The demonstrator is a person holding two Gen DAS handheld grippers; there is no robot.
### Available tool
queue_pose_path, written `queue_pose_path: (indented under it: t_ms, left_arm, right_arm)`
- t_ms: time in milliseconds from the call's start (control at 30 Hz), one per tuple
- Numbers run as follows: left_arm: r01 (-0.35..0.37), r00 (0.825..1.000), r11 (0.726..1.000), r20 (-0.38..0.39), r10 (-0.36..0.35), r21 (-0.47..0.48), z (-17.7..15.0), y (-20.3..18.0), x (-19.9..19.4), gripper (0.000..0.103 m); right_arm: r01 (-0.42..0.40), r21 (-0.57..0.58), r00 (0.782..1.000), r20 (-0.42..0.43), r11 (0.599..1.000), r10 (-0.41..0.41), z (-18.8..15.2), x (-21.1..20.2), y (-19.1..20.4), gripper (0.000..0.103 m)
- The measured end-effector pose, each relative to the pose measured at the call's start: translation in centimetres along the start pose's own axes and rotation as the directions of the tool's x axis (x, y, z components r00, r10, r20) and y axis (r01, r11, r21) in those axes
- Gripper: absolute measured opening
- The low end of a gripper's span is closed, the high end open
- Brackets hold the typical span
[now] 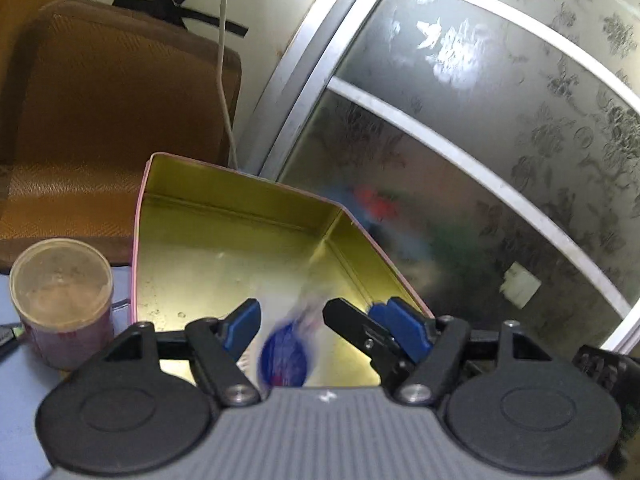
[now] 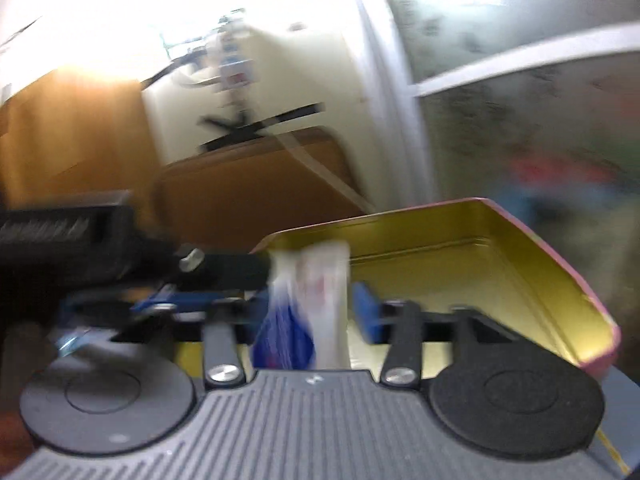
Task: Organize soft objects
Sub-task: 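Grasp the wet-wipes pack with the right gripper and drop it into the tin, then grasp the pink knitted ball with the right gripper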
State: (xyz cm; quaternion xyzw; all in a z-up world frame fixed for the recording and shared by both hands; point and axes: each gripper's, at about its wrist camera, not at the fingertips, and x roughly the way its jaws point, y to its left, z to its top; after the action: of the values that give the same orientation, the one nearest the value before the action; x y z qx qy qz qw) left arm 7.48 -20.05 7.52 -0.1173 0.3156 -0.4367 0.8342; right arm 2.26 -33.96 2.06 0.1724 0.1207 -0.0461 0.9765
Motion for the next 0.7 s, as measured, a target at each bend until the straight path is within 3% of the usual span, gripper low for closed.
queue_pose_path:
  t_ms: [200, 333, 433, 567, 633, 700]
  left_arm:
    - [-0.006, 0.994, 1.0, 0.109, 0.004, 0.02, -0.5, 0.4, -6.2, 0.072]
    - [-0.038, 0.988, 0.999, 0.152, 0.034, 0.025, -2.3, 1.4, -11.2, 0.073]
    - [-0.11, 0.981, 0.994, 0.162, 0.107, 0.014, -5.5, 3.3, -15.2, 0.081]
    - [-0.238, 0.959, 0.968, 0.141, 0.248, -0.083, -10.8, 7.1, -21.1, 0.081]
    - [-0.287, 0.939, 0.942, 0.145, 0.313, -0.172, -13.0, 8.9, -24.2, 0.081]
    - [-0.323, 0.912, 0.909, 0.169, 0.373, -0.263, -14.9, 10.4, -27.4, 0.081]
  right_arm:
    - [-0.023, 0.072, 0.997, 0.079, 0.997, 0.017, -0.1, -1.8, -0.5, 0.064]
    - [-0.124, 0.06, 0.99, 0.076, 0.99, 0.119, -0.6, -2.6, 1.9, 0.064]
    - [-0.209, -0.007, 0.978, 0.025, 0.978, 0.209, -1.7, -2.7, 5.2, 0.064]
    - [-0.352, -0.104, 0.934, -0.105, 0.93, 0.342, -3.9, -1.9, 10.4, 0.064]
    - [-0.432, -0.145, 0.895, -0.189, 0.89, 0.403, -5.1, -1.3, 13.4, 0.063]
    - [-0.52, -0.179, 0.843, -0.263, 0.835, 0.469, -6.0, -1.0, 16.8, 0.063]
